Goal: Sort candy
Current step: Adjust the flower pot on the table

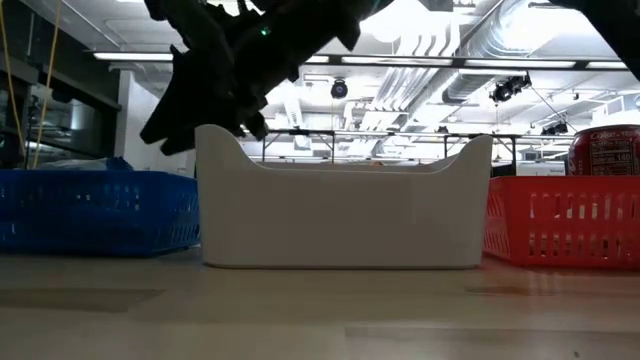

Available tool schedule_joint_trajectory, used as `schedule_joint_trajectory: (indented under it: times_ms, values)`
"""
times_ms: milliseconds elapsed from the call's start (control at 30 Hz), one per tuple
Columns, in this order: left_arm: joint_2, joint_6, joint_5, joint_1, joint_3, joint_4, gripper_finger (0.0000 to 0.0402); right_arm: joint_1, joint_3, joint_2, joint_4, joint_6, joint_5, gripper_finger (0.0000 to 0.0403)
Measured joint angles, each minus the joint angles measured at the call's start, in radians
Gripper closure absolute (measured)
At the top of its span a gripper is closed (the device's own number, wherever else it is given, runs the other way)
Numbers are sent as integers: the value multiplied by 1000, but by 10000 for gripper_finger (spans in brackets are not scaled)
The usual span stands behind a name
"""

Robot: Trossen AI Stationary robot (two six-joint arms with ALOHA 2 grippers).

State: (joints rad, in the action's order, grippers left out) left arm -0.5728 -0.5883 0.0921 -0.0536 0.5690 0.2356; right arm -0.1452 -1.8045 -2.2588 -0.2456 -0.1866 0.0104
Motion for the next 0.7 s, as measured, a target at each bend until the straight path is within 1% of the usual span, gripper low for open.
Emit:
schedule_joint_trajectory:
  times_ms: [100, 200, 300, 400, 467, 567, 633, 700]
  values:
    - [0, 18, 2, 0, 0, -2, 156, 1, -47, 2, -91, 37, 10, 213]
    - [0, 39, 2, 0, 0, -9, 156, 15, -144, 10, -280, 114, -11, 183]
    - [-1, 43, 2, 1, 2, -38, 156, 38, -233, 23, -488, 186, 0, 173]
    - [-15, 43, 2, 1, 9, -91, 156, 64, -254, 70, -657, 240, 26, 172]
    - [-29, 43, 2, 0, 10, -123, 156, 81, -214, 141, -712, 247, 52, 172]
    - [-51, 43, -1, 0, 13, -160, 156, 106, -92, 278, -733, 229, 120, 171]
    - [-71, 43, -16, -2, 46, -269, 158, 119, 22, 391, -703, 185, 182, 171]
    - [-109, 54, -64, -15, 120, -443, 162, 129, 146, 512, -644, 117, 234, 171]
